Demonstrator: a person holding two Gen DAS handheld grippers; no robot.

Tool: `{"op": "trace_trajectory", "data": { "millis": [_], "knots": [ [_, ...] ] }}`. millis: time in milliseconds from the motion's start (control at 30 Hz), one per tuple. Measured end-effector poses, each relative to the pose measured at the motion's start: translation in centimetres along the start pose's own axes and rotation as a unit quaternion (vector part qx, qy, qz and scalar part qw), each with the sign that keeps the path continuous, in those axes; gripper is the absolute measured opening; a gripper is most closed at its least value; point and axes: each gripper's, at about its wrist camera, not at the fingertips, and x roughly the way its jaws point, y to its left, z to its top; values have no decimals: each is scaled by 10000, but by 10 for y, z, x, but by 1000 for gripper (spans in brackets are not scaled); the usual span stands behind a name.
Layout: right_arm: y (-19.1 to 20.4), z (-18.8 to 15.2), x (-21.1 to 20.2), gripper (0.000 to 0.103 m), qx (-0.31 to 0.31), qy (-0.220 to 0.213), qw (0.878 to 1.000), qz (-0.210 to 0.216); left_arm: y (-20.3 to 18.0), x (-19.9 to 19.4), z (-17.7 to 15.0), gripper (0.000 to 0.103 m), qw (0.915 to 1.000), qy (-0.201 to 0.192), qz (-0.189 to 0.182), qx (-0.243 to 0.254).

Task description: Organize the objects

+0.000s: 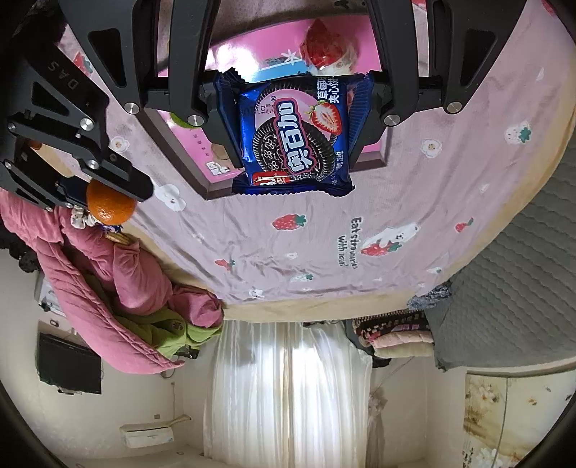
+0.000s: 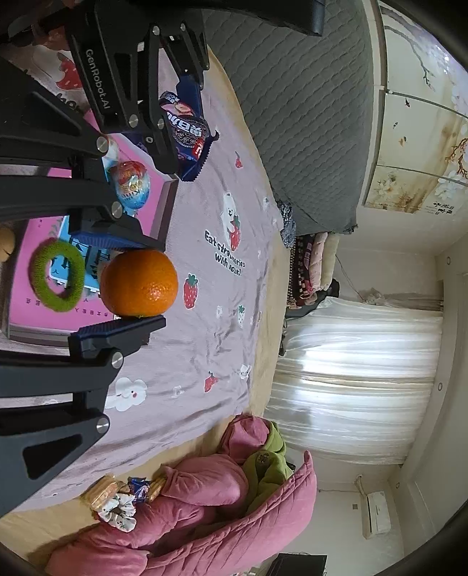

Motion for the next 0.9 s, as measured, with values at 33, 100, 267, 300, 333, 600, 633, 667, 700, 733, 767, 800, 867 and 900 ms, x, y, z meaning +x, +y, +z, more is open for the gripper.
{"op": "trace_trajectory", "data": {
  "millis": [33, 100, 267, 300, 333, 600, 633, 667, 700, 733, 767, 800, 867, 900],
  "knots": [
    [-1, 1, 2, 34, -11, -14, 10000, -4, -1, 2, 0, 54, 10000, -1, 2, 8],
    [-2, 2, 5, 34, -12, -23, 10000, -8, -3, 5, 0, 54, 10000, 0, -7, 22],
    [-4, -5, 15, 34, 5, 56, 10000, 19, -5, 16, -5, 54, 9999, 120, -57, -3],
    [-4, -6, 18, 34, 7, 95, 10000, 23, -6, 18, -6, 54, 9999, 138, -55, 2],
    [-5, -7, 20, 34, 8, 139, 9999, 20, -7, 21, -7, 54, 9999, 164, -47, 10],
    [-11, -14, 24, 34, 68, 212, 9998, -4, -13, 32, -17, 54, 9994, 329, -134, -4],
    [-11, -15, 24, 34, 63, 221, 9997, -8, -13, 34, -18, 54, 9993, 349, -127, 5],
    [-11, -15, 24, 34, 58, 223, 9997, -11, -14, 34, -19, 54, 9993, 361, -132, 10],
    [-11, -16, 25, 34, 58, 228, 9997, -15, -14, 35, -20, 54, 9992, 372, -125, 15],
    [-11, -17, 26, 34, 59, 246, 9997, -11, -15, 36, -21, 54, 9992, 388, -121, 16],
    [-11, -18, 26, 34, 59, 255, 9997, -10, -16, 37, -22, 54, 9991, 410, -134, 24],
    [-11, -18, 26, 34, 55, 267, 9996, -10, -17, 39, -23, 54, 9990, 430, -142, 31],
    [-11, -20, 27, 34, 37, 299, 9995, -24, -20, 42, -25, 54, 9988, 475, -138, 52],
    [-10, -21, 28, 34, 33, 314, 9995, -21, -21, 43, -27, 54, 9987, 492, -137, 53]
  ]
}}
